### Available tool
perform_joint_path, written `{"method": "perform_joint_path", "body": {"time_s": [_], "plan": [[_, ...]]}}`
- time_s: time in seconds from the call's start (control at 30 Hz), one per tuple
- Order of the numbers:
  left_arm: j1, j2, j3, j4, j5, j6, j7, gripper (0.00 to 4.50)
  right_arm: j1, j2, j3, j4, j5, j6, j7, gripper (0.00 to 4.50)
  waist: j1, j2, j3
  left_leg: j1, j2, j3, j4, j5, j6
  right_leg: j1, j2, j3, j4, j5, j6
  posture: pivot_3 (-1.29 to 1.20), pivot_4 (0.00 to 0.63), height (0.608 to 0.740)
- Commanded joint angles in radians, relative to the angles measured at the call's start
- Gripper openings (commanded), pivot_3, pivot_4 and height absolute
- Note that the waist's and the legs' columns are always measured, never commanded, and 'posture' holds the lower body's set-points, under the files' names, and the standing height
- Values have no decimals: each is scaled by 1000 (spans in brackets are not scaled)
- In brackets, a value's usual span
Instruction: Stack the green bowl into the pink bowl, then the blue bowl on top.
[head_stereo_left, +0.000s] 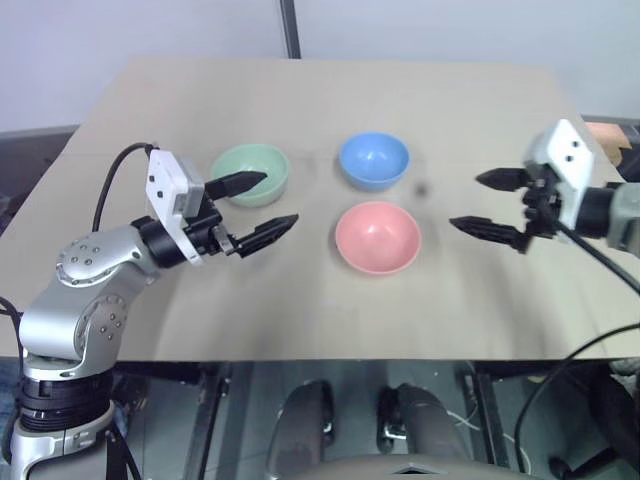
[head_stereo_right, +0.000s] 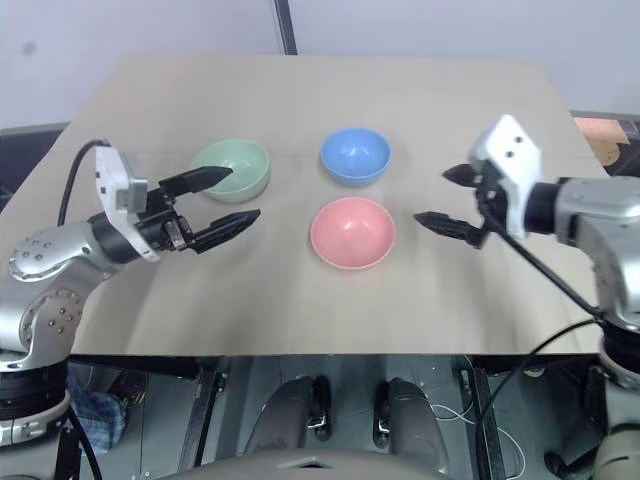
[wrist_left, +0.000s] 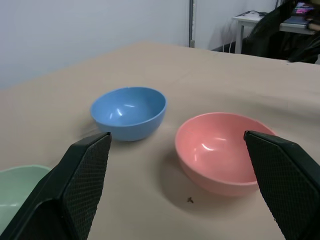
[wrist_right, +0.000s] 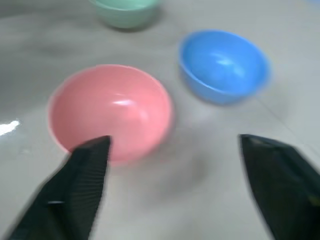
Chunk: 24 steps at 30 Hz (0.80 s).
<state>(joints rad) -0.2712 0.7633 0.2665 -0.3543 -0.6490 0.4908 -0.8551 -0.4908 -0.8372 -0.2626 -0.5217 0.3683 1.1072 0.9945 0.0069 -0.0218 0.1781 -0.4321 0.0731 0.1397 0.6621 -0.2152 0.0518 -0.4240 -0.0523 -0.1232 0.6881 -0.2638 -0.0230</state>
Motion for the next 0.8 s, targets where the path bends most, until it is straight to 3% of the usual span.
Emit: {"method": "perform_joint_path", "body": {"time_s": [0.03, 0.27, 0.43, 0.8], "plan": [[-22, 23, 5, 22, 44, -40, -2, 4500, 34, -33, -112, -17, 55, -17, -8, 4463, -1, 0, 0, 0, 0, 0, 0, 0, 0, 0, 0, 0, 0, 0, 0, 0, 150, 740], [-138, 69, -151, 299, 367, -169, 70, 4500, 182, -9, -396, -15, 288, -90, 80, 4463, 9, 0, 0, 1, 0, 0, -2, -2, 4, 0, 1, 0, -1, 0, 0, 0, 150, 740], [-249, 85, -247, 498, 525, -277, 61, 4500, 239, -15, -429, -20, 387, -127, 74, 4463, 8, 0, 0, 0, 0, 0, -2, -2, 4, 0, 1, 0, -3, 0, 0, 0, 150, 740], [-402, 31, -374, 745, 657, -485, -26, 4500, 289, -22, -457, -48, 562, -211, 18, 4463, 7, 0, 0, 0, -1, 1, -4, 0, 0, 1, 1, 0, -4, 0, 0, 0, 150, 740]]}}
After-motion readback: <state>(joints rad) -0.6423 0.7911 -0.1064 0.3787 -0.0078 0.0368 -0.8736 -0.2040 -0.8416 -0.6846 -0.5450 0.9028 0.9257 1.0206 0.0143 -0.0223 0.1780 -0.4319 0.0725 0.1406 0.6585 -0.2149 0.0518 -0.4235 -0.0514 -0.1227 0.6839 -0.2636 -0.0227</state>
